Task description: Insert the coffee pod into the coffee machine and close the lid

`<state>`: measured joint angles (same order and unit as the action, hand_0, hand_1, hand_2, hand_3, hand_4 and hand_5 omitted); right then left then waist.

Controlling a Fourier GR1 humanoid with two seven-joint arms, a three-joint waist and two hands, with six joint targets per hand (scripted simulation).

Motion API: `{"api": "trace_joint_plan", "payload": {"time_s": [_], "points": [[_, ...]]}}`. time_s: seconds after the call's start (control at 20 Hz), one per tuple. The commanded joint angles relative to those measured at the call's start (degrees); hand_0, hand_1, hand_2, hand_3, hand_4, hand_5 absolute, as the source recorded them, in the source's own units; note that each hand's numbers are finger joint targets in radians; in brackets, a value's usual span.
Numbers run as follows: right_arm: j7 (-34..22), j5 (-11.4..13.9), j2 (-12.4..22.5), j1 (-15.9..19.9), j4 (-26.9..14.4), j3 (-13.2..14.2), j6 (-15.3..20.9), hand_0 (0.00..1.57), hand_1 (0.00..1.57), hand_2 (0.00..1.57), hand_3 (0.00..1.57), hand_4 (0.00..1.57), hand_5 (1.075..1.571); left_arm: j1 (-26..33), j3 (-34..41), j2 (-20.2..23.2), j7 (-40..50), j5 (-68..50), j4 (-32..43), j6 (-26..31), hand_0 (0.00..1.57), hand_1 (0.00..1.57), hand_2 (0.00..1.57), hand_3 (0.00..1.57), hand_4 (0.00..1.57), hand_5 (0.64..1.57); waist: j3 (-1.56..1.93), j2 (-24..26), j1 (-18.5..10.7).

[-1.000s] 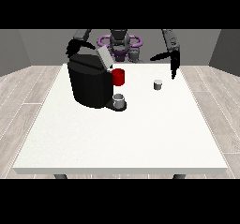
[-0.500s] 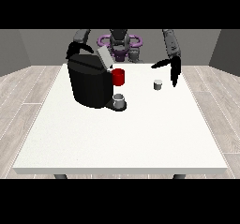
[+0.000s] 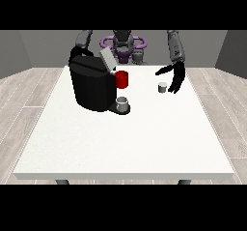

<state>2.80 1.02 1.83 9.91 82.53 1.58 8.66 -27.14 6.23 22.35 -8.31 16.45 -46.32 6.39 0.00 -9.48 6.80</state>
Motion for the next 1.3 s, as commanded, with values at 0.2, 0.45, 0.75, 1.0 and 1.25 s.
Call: {"api": "trace_joint_plan", "payload": {"time_s": [0.2, 0.45, 0.75, 1.0, 1.25], "points": [[-1.4, 0.4, -0.6, 0.8, -1.0, 0.3, 1.4, 0.00, 0.00, 0.00, 0.00, 0.39, 1.571, 0.7, -4.3, -0.4, -1.6, 7.9, 4.9, -3.6, 0.58, 0.58, 0.72, 0.47, 0.00, 1.571, 0.00, 1.1, -0.2], [-2.7, 0.5, 0.5, 3.0, 0.1, -0.4, -0.1, 0.00, 0.00, 0.00, 0.00, 0.45, 1.571, -4.3, -3.9, 1.7, -3.8, 10.9, 8.7, -5.9, 0.61, 0.61, 0.75, 0.48, 0.00, 1.571, -0.02, -1.6, 2.2], [-1.7, 0.0, -0.2, 1.3, -0.9, 0.2, 0.3, 0.00, 0.00, 0.00, 0.00, 0.49, 1.571, -4.3, -2.7, 0.6, -6.9, 12.9, 10.8, -11.5, 0.69, 0.69, 0.85, 0.65, 0.29, 1.571, -0.01, 0.0, 0.9], [-2.7, 0.0, -0.9, -0.8, 1.4, -1.7, -0.5, 0.00, 0.00, 0.00, 0.00, 0.50, 1.571, -3.9, -3.6, -0.8, -8.3, 16.0, 13.6, -16.1, 0.92, 0.92, 1.04, 0.83, 0.36, 1.571, -0.02, 0.6, 2.4], [-2.7, -1.7, -1.4, 0.2, 5.1, -2.1, -1.1, 0.00, 0.00, 0.00, 0.00, 0.52, 1.571, -5.4, -1.9, 4.7, -12.6, 17.0, 17.8, -15.9, 0.97, 0.97, 1.05, 0.79, 0.32, 1.571, -0.04, -3.0, 4.1]]}}
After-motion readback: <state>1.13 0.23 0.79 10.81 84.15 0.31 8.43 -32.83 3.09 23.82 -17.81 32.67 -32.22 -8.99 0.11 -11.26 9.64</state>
